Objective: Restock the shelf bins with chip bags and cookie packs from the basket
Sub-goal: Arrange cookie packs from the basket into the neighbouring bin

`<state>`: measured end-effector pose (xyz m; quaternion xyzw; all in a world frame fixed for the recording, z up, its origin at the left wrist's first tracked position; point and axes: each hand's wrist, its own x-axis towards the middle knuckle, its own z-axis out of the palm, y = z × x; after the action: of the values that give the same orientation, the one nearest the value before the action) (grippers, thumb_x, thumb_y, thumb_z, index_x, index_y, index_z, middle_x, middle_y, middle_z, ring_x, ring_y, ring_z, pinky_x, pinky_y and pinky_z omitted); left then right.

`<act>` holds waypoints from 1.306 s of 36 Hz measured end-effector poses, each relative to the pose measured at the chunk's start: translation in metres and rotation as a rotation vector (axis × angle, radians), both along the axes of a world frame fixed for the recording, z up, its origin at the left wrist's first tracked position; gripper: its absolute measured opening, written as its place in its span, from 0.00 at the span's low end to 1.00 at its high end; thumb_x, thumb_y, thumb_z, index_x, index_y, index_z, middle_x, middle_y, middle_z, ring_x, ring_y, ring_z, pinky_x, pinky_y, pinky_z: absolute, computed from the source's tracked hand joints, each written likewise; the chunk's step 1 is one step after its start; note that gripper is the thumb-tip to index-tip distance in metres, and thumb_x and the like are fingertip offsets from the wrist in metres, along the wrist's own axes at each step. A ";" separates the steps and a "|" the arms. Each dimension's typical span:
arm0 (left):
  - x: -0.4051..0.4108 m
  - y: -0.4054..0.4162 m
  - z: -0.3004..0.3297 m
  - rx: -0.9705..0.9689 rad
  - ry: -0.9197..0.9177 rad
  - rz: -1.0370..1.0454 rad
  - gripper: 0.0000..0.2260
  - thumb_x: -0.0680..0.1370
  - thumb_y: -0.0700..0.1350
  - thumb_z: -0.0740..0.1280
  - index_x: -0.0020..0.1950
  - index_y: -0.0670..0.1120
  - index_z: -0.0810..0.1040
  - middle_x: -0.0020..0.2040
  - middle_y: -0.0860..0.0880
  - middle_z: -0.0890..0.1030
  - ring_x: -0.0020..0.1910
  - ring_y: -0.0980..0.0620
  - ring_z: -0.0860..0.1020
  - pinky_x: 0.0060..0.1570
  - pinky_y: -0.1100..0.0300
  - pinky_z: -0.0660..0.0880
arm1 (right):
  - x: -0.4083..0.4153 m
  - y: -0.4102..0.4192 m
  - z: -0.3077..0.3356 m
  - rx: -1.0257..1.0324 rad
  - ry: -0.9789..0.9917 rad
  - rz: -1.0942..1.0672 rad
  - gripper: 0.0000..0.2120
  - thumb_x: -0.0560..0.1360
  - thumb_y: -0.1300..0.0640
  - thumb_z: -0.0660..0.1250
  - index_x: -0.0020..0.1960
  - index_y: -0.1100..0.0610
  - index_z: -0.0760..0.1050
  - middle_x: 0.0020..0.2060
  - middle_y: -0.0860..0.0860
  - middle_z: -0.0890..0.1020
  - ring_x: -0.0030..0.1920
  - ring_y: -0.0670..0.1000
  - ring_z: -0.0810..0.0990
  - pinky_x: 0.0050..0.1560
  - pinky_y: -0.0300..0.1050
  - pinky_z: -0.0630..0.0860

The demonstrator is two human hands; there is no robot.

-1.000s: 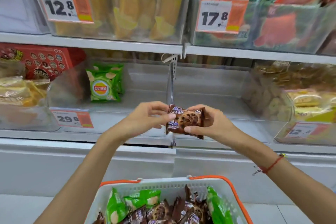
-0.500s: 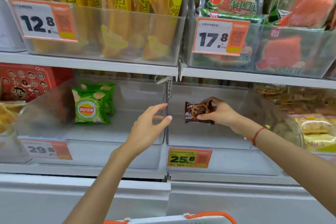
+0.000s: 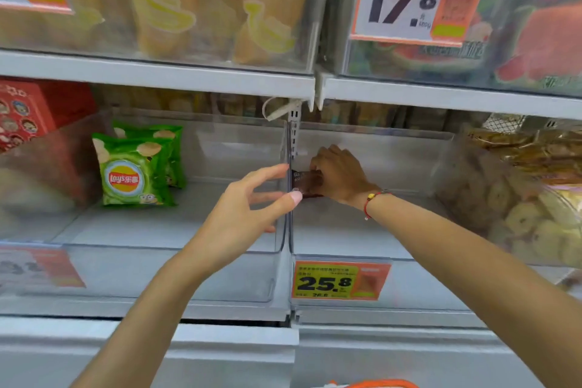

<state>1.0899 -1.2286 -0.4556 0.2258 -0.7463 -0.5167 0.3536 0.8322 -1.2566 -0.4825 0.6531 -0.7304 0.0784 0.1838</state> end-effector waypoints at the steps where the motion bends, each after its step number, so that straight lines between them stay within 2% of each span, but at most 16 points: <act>1: 0.000 0.000 0.000 -0.001 0.001 0.001 0.20 0.74 0.50 0.70 0.65 0.60 0.72 0.63 0.64 0.75 0.55 0.67 0.77 0.41 0.63 0.80 | 0.000 -0.001 -0.001 -0.003 0.041 0.013 0.18 0.71 0.45 0.72 0.54 0.54 0.77 0.52 0.52 0.76 0.53 0.54 0.71 0.47 0.45 0.63; 4: -0.001 0.001 0.000 0.000 -0.001 0.005 0.20 0.75 0.50 0.69 0.66 0.60 0.72 0.63 0.64 0.75 0.54 0.68 0.77 0.41 0.63 0.80 | 0.002 -0.004 -0.004 0.021 0.041 0.053 0.22 0.71 0.49 0.72 0.62 0.53 0.73 0.57 0.53 0.77 0.57 0.55 0.72 0.53 0.46 0.65; 8: 0.000 0.001 0.000 0.001 -0.005 0.009 0.21 0.74 0.50 0.70 0.66 0.60 0.72 0.63 0.64 0.75 0.56 0.66 0.77 0.41 0.63 0.80 | 0.008 -0.005 -0.004 0.065 0.013 0.089 0.25 0.72 0.52 0.71 0.67 0.54 0.70 0.60 0.53 0.76 0.58 0.56 0.74 0.53 0.47 0.69; 12: 0.001 0.002 0.000 -0.002 -0.003 0.005 0.21 0.74 0.51 0.70 0.66 0.60 0.72 0.64 0.64 0.74 0.57 0.65 0.77 0.42 0.61 0.81 | 0.007 -0.004 -0.003 -0.006 -0.011 0.053 0.18 0.75 0.53 0.69 0.63 0.54 0.72 0.56 0.53 0.76 0.56 0.56 0.74 0.45 0.46 0.67; 15: 0.000 0.001 0.000 0.002 0.004 0.001 0.20 0.74 0.51 0.70 0.65 0.61 0.72 0.64 0.65 0.74 0.56 0.65 0.77 0.42 0.61 0.81 | 0.006 -0.008 -0.002 -0.035 -0.052 0.049 0.15 0.76 0.55 0.68 0.61 0.55 0.73 0.55 0.54 0.76 0.55 0.56 0.74 0.44 0.45 0.66; 27: -0.001 -0.001 -0.003 0.004 0.018 0.011 0.20 0.73 0.51 0.70 0.65 0.62 0.74 0.63 0.64 0.75 0.54 0.67 0.77 0.39 0.63 0.80 | 0.008 -0.017 -0.005 -0.036 -0.200 0.060 0.12 0.74 0.57 0.69 0.57 0.56 0.75 0.51 0.53 0.76 0.51 0.54 0.75 0.42 0.41 0.63; 30: -0.001 -0.001 -0.003 -0.002 0.020 0.015 0.20 0.72 0.52 0.70 0.64 0.62 0.74 0.63 0.64 0.75 0.54 0.68 0.77 0.40 0.63 0.80 | 0.008 -0.017 0.000 0.009 -0.246 0.040 0.14 0.73 0.57 0.70 0.59 0.55 0.75 0.53 0.53 0.76 0.54 0.54 0.74 0.43 0.41 0.64; 34: 0.001 0.001 -0.001 -0.002 0.022 0.016 0.19 0.73 0.51 0.71 0.63 0.62 0.74 0.62 0.64 0.75 0.54 0.67 0.78 0.41 0.62 0.80 | 0.008 -0.006 0.009 0.112 -0.299 0.029 0.22 0.73 0.57 0.70 0.66 0.51 0.72 0.57 0.51 0.74 0.59 0.52 0.71 0.47 0.43 0.66; 37: 0.001 0.001 0.000 -0.002 0.018 0.014 0.18 0.74 0.51 0.71 0.61 0.63 0.73 0.62 0.65 0.76 0.54 0.66 0.78 0.41 0.63 0.80 | 0.011 0.009 0.020 0.131 -0.354 0.018 0.25 0.74 0.57 0.70 0.69 0.48 0.70 0.61 0.50 0.73 0.63 0.52 0.69 0.55 0.46 0.70; 41: 0.002 0.002 0.001 -0.008 -0.002 0.018 0.19 0.74 0.51 0.71 0.64 0.60 0.73 0.63 0.63 0.76 0.56 0.64 0.78 0.42 0.63 0.80 | 0.022 0.044 0.036 0.096 -0.445 0.003 0.20 0.74 0.57 0.70 0.65 0.47 0.73 0.62 0.49 0.73 0.63 0.51 0.71 0.61 0.45 0.70; 44: 0.003 0.002 -0.002 -0.023 -0.022 0.037 0.21 0.74 0.53 0.71 0.66 0.56 0.74 0.64 0.62 0.76 0.55 0.63 0.78 0.43 0.62 0.80 | 0.031 0.076 0.046 0.078 -0.476 0.055 0.16 0.74 0.58 0.70 0.61 0.51 0.77 0.60 0.50 0.75 0.59 0.50 0.74 0.57 0.41 0.70; 47: 0.004 0.006 -0.004 -0.108 -0.023 0.147 0.19 0.72 0.57 0.72 0.63 0.59 0.75 0.60 0.65 0.76 0.55 0.64 0.78 0.53 0.53 0.78 | 0.040 0.107 0.052 0.068 -0.490 0.071 0.13 0.74 0.56 0.70 0.59 0.51 0.78 0.58 0.47 0.78 0.55 0.46 0.75 0.54 0.40 0.70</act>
<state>1.0940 -1.2226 -0.4597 0.2665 -0.7585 -0.4458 0.3936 0.8726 -1.1494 -0.4308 0.6458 -0.7318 0.2164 -0.0235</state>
